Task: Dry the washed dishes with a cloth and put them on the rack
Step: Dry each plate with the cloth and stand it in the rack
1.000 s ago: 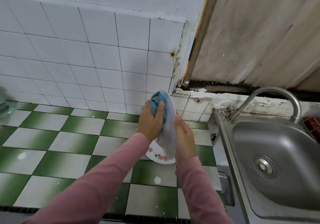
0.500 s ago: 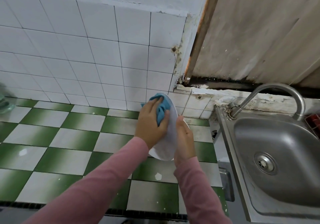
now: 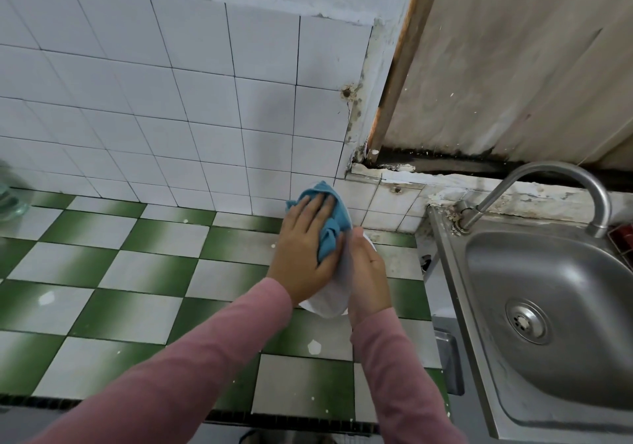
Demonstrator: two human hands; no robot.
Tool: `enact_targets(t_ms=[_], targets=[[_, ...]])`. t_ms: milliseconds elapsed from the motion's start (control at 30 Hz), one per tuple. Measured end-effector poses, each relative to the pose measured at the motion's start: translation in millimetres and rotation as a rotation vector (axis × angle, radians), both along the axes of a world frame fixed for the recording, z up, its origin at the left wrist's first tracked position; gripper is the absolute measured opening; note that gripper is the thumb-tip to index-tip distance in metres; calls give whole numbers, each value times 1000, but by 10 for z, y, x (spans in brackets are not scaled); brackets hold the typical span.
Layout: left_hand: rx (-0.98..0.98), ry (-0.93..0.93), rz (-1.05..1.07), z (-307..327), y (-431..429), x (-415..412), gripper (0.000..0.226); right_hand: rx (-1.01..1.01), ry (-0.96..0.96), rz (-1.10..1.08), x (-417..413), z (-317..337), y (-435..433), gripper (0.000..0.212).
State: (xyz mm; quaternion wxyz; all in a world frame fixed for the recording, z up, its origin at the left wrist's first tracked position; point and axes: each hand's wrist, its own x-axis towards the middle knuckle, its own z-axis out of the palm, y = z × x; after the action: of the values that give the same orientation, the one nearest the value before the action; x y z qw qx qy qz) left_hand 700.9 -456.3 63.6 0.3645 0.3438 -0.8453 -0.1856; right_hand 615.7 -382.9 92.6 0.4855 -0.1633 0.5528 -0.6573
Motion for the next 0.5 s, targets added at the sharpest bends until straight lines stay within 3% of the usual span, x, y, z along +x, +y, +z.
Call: enact_targets(t_ms=[100, 133, 233, 300, 433, 467, 500], targets=[[436, 231, 92, 81, -126, -12, 59, 7, -21, 22, 5, -7, -6, 42], [457, 225, 125, 97, -129, -9, 57, 9, -14, 22, 15, -18, -7, 44], [7, -11, 45, 32, -1, -7, 61, 5, -11, 6, 35, -22, -13, 41], [-70, -18, -19, -23, -24, 16, 61, 1, -18, 17, 20, -19, -23, 39], [609, 358, 156, 88, -164, 6, 33, 37, 7, 22, 59, -33, -3, 44], [615, 352, 193, 117, -151, 10, 31, 38, 6, 23, 91, -31, 4, 47], [501, 289, 185, 110, -113, 31, 35, 44, -7, 9, 113, -34, 2, 48]])
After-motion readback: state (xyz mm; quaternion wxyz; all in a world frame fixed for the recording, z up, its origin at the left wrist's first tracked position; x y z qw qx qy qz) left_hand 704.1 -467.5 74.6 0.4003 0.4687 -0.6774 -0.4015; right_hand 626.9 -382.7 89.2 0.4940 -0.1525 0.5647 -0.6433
